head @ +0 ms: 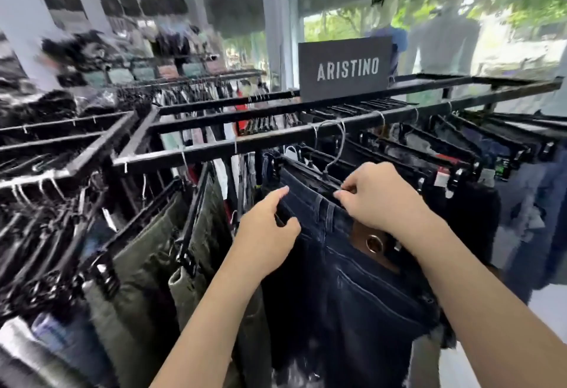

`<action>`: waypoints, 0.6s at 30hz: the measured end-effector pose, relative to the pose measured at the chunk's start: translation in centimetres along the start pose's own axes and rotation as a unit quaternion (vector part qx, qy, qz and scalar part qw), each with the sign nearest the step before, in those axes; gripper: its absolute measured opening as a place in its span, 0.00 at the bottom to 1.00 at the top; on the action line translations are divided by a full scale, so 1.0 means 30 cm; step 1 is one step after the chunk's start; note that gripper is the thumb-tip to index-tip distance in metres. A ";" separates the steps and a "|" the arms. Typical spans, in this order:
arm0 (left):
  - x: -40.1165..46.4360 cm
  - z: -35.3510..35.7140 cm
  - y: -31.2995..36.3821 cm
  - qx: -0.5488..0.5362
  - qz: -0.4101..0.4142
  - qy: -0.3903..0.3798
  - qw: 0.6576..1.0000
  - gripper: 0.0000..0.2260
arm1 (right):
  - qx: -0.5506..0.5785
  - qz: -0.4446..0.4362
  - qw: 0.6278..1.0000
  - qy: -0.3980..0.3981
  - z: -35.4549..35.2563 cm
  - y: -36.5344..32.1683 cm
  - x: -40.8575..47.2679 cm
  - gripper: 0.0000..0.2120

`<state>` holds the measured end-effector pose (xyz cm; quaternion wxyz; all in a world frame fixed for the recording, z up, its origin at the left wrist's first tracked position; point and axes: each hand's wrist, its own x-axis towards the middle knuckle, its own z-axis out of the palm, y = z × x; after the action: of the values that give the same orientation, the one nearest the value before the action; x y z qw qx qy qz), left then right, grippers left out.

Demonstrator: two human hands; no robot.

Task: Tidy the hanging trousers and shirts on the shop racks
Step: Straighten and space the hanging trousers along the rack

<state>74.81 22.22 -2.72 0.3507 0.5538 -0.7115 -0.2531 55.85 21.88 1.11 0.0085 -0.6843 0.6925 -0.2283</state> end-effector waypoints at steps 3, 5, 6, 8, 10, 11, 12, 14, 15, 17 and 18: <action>0.015 -0.072 0.013 -0.038 0.074 0.105 0.991 0.14 | -0.006 0.018 1.000 -0.012 0.023 -0.090 0.129 0.10; 0.052 -0.139 -0.004 -0.025 0.098 0.189 0.977 0.13 | -0.015 0.021 0.999 -0.021 0.044 -0.149 0.187 0.07; 0.078 -0.172 -0.014 -0.016 0.075 0.208 0.975 0.12 | -0.017 0.027 0.999 -0.026 0.056 -0.175 0.211 0.07; 0.142 -0.209 -0.046 0.041 -0.023 0.176 0.983 0.09 | -0.010 0.038 0.999 -0.030 0.086 -0.215 0.252 0.08; 0.196 -0.194 -0.080 0.111 -0.108 0.099 0.983 0.10 | -0.006 0.045 0.998 -0.033 0.122 -0.243 0.278 0.05; 0.209 -0.175 -0.093 0.114 -0.132 0.066 0.982 0.14 | -0.005 0.049 0.998 -0.038 0.143 -0.254 0.285 0.07; 0.213 -0.154 -0.101 0.102 -0.147 0.045 0.983 0.16 | -0.009 0.052 0.998 -0.046 0.166 -0.262 0.287 0.11; 0.215 -0.119 -0.114 0.076 -0.158 0.034 0.984 0.20 | -0.014 0.052 0.996 -0.070 0.209 -0.269 0.288 0.12; 0.216 -0.107 -0.121 0.061 -0.163 0.033 0.984 0.20 | -0.016 0.050 0.995 -0.080 0.226 -0.269 0.289 0.09; 0.218 -0.093 -0.122 0.029 -0.167 0.030 0.985 0.19 | -0.021 0.039 0.996 -0.080 0.242 -0.268 0.292 0.07; 0.221 -0.089 -0.122 0.014 -0.167 0.030 0.985 0.17 | -0.024 0.034 0.996 -0.078 0.244 -0.268 0.293 0.11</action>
<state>78.20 14.94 -2.34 0.3165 0.6771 -0.6018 -0.2812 65.25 11.62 -0.17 0.0537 -0.6761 0.7177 -0.1578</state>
